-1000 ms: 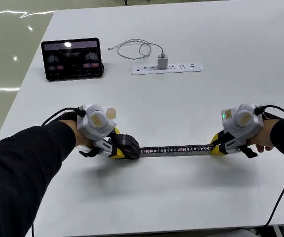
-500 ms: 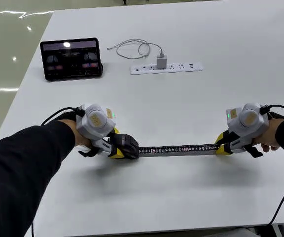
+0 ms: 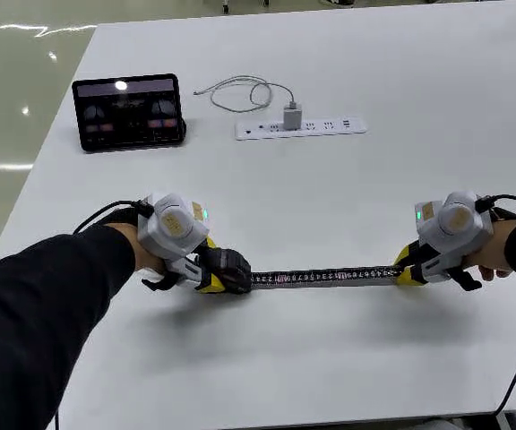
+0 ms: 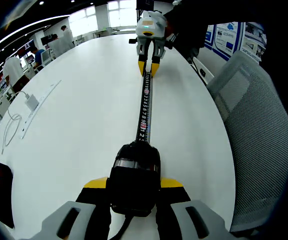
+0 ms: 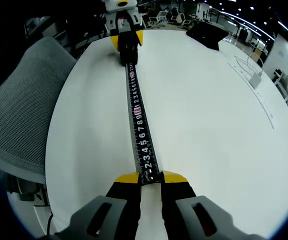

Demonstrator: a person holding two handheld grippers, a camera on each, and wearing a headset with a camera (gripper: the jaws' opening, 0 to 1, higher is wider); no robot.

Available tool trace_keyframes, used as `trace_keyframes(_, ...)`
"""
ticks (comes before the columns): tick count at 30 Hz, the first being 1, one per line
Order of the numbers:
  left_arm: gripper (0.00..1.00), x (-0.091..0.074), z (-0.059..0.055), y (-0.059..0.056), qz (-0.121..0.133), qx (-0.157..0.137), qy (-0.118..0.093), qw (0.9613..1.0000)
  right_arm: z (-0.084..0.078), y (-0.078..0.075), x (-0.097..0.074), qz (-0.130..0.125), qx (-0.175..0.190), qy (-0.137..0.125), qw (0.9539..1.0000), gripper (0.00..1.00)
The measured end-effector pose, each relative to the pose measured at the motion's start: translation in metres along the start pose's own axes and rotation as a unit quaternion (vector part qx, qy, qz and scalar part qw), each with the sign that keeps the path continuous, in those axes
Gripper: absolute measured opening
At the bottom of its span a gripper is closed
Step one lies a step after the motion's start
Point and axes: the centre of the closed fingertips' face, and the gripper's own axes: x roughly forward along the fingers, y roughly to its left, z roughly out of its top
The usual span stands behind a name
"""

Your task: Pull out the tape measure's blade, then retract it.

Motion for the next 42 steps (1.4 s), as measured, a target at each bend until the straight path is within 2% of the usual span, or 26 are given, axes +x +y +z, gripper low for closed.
trace_keyframes(11, 0.3, 0.0, 0.0005, -0.0003, 0.002, -0.003, -0.002, 1.0, 0.0015, 0.0006, 0.0004, -0.001, -0.002, 0.005, 1.0, 0.11)
trace_keyframes(15, 0.31, 0.0, 0.0005, -0.0005, 0.003, -0.006, -0.003, 1.0, 0.0014, 0.0004, 0.0003, -0.002, 0.005, 0.004, 1.0, 0.11)
trace_keyframes(16, 0.31, 0.0001, 0.0003, -0.0003, 0.002, -0.004, -0.003, 1.0, 0.0011, -0.0002, 0.0004, -0.001, 0.016, 0.0, 0.9999, 0.11)
trace_keyframes(20, 0.31, 0.0005, -0.0003, 0.0003, 0.002, -0.005, -0.002, 1.0, 0.001, -0.0002, 0.0007, 0.0, 0.013, 0.002, 0.9999, 0.11)
trace_keyframes(25, 0.31, -0.0003, -0.0003, 0.0009, 0.0, -0.015, -0.016, 0.9998, 0.0009, 0.0001, 0.0009, 0.0, 0.011, 0.006, 0.9999, 0.11)
trace_keyframes(38, 0.32, 0.0007, 0.0017, 0.0008, 0.001, -0.006, -0.012, 0.9999, 0.001, 0.0003, 0.0021, -0.004, -0.022, 0.033, 0.9992, 0.12)
trace_keyframes(42, 0.32, -0.0002, 0.0031, 0.0002, 0.001, -0.012, -0.011, 0.9999, 0.0019, 0.0005, 0.0023, -0.006, -0.033, 0.044, 0.9985, 0.12)
